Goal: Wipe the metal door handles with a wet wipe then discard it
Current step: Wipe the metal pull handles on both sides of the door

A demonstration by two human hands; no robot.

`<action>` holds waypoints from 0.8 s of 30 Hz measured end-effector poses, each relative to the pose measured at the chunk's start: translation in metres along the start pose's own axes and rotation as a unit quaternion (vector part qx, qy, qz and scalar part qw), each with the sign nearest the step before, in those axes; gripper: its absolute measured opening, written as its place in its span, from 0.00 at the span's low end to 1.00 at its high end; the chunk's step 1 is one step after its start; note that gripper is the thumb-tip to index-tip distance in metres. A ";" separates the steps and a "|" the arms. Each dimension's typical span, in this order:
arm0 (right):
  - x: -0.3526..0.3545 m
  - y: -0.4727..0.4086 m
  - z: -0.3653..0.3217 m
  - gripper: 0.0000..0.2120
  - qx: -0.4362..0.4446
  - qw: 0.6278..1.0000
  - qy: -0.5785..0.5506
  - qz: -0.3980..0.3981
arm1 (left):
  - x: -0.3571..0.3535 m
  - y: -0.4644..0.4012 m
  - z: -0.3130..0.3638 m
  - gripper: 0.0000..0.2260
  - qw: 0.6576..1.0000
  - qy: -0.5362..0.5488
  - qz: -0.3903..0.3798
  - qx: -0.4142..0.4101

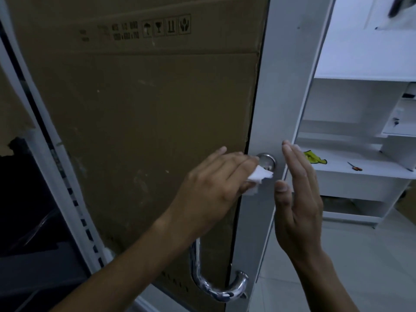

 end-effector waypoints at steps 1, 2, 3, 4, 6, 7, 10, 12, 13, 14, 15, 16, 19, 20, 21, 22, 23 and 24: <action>0.003 0.000 0.001 0.23 -0.005 1.000 -0.003 0.010 | 0.000 -0.003 0.006 0.16 0.999 -0.021 -0.006 0.024; 0.005 0.001 0.002 0.23 -0.010 1.000 -0.005 0.019 | -0.001 -0.006 0.012 0.16 0.998 -0.038 -0.010 0.045; 0.008 0.001 0.003 0.23 -0.014 0.999 -0.005 0.028 | -0.003 -0.011 0.017 0.17 0.996 -0.055 -0.013 0.064; 0.010 0.002 0.004 0.23 -0.019 0.999 -0.008 0.036 | -0.006 -0.016 0.021 0.18 0.994 -0.074 -0.021 0.083; 0.013 0.002 0.007 0.23 -0.032 0.998 -0.012 0.046 | -0.013 -0.024 0.029 0.17 0.984 -0.125 -0.043 0.122; 0.014 0.002 0.008 0.24 -0.037 0.998 -0.013 0.050 | -0.017 -0.028 0.033 0.15 0.977 -0.153 -0.061 0.136; 0.017 0.002 0.012 0.24 -0.042 0.997 -0.011 0.058 | -0.026 -0.036 0.040 0.15 0.955 -0.216 -0.123 0.162; 0.018 0.003 0.016 0.24 -0.051 0.996 -0.019 0.064 | -0.028 -0.037 0.041 0.15 0.952 -0.231 -0.124 0.161; 0.017 0.004 0.018 0.24 -0.058 0.996 -0.028 0.068 | -0.027 -0.037 0.041 0.15 0.954 -0.230 -0.114 0.155; 0.017 0.004 0.020 0.23 -0.066 0.995 -0.036 0.071 | -0.027 -0.035 0.041 0.15 0.959 -0.225 -0.100 0.141; 0.017 0.005 0.021 0.23 -0.072 0.994 -0.042 0.074 | -0.026 -0.032 0.042 0.15 0.965 -0.218 -0.081 0.121; 0.016 0.006 0.022 0.22 -0.074 0.993 -0.048 0.077 | -0.024 -0.029 0.042 0.16 0.972 -0.207 -0.060 0.097; 0.014 0.006 0.021 0.20 -0.070 0.993 -0.059 0.078 | -0.016 -0.020 0.041 0.20 0.986 -0.165 -0.010 0.012; 0.013 0.005 0.021 0.20 -0.071 0.992 -0.063 0.078 | -0.014 -0.017 0.041 0.20 0.988 -0.156 -0.001 -0.018; 0.013 0.004 0.022 0.20 -0.073 0.992 -0.066 0.078 | -0.012 -0.013 0.041 0.20 0.988 -0.147 0.006 -0.044; 0.013 0.005 0.022 0.20 -0.076 0.992 -0.067 0.079 | -0.011 -0.009 0.040 0.20 0.988 -0.139 0.010 -0.067; 0.013 0.005 0.023 0.20 -0.076 0.992 -0.068 0.081 | -0.009 -0.005 0.038 0.19 0.987 -0.132 0.015 -0.086; 0.014 0.006 0.023 0.20 -0.075 0.992 -0.068 0.080 | -0.008 -0.001 0.037 0.18 0.987 -0.124 0.019 -0.100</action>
Point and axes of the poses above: each hand's wrist, its own y-axis away from the middle knuckle, its own x-axis out of the back of the hand, z = x × y, the point moved 7 cm from there along -y, towards the middle knuckle, and after that the axes turned 4 degrees about -x, right-handed, at the moved point
